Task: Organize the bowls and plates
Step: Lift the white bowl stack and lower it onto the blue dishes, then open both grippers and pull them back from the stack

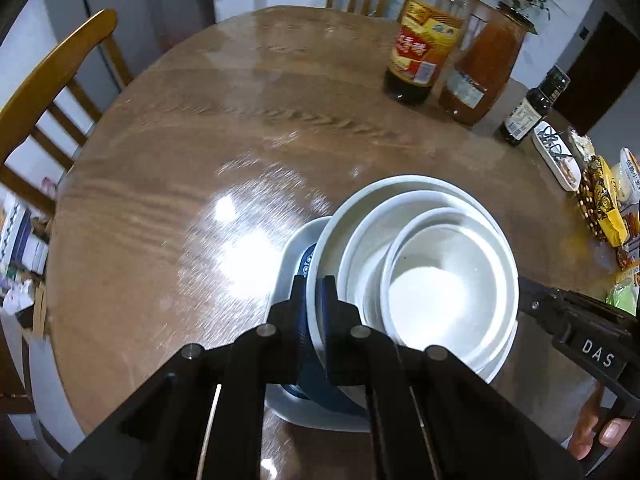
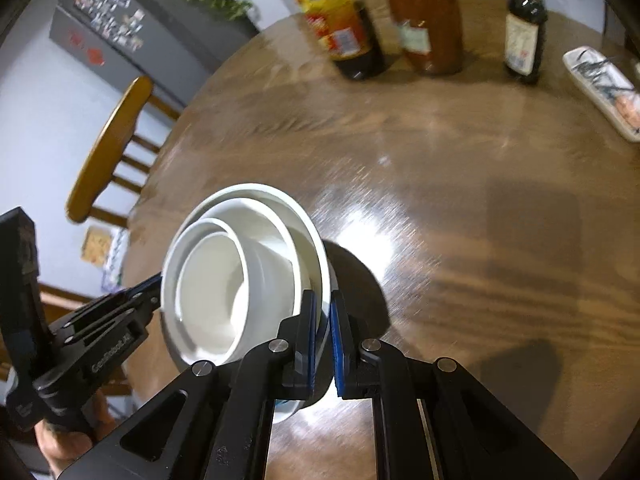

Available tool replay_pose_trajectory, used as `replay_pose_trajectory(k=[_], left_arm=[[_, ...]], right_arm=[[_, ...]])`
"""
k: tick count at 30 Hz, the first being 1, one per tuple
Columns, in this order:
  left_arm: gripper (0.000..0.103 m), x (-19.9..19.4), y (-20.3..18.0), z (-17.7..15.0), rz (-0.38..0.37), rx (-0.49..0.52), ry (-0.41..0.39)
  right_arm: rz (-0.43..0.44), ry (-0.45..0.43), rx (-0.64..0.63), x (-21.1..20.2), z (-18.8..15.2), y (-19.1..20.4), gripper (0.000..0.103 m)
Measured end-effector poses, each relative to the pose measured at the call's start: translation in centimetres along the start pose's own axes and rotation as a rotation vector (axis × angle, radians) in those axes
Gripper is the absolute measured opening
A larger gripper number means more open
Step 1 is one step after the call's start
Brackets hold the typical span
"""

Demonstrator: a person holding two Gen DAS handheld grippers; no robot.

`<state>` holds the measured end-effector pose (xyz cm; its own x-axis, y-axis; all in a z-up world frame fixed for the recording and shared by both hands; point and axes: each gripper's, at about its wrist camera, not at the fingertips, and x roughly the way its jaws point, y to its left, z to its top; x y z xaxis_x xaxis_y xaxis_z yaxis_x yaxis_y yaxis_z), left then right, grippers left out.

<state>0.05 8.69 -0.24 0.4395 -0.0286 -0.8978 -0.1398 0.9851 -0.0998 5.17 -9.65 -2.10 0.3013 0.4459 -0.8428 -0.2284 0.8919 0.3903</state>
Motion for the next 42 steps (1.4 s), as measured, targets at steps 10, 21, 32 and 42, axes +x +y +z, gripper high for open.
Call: replay_pose_trajectory(k=[10, 21, 32, 42], left_arm=[[0.013, 0.5, -2.2, 1.7, 0.017, 0.098, -0.080], [0.083, -3.4, -0.5, -1.5, 0.112, 0.148, -0.184], [0.102, -8.1, -0.7, -3.3, 0.082, 0.157, -0.258], [0.102, -8.0, -1.3, -4.6, 0.092, 0.188, -0.251]], right_arm=[[-0.169, -0.149, -0.004, -1.9, 1.6, -0.9, 0.015], [-0.192, -0.232, -0.126, -5.8, -3.3, 1.6, 0.056], [-0.193, -0.275, -0.195, -6.5, -6.1, 4.1, 0.068], [-0.199, -0.266, -0.186, -6.2, -7.5, 4.4, 0.069]])
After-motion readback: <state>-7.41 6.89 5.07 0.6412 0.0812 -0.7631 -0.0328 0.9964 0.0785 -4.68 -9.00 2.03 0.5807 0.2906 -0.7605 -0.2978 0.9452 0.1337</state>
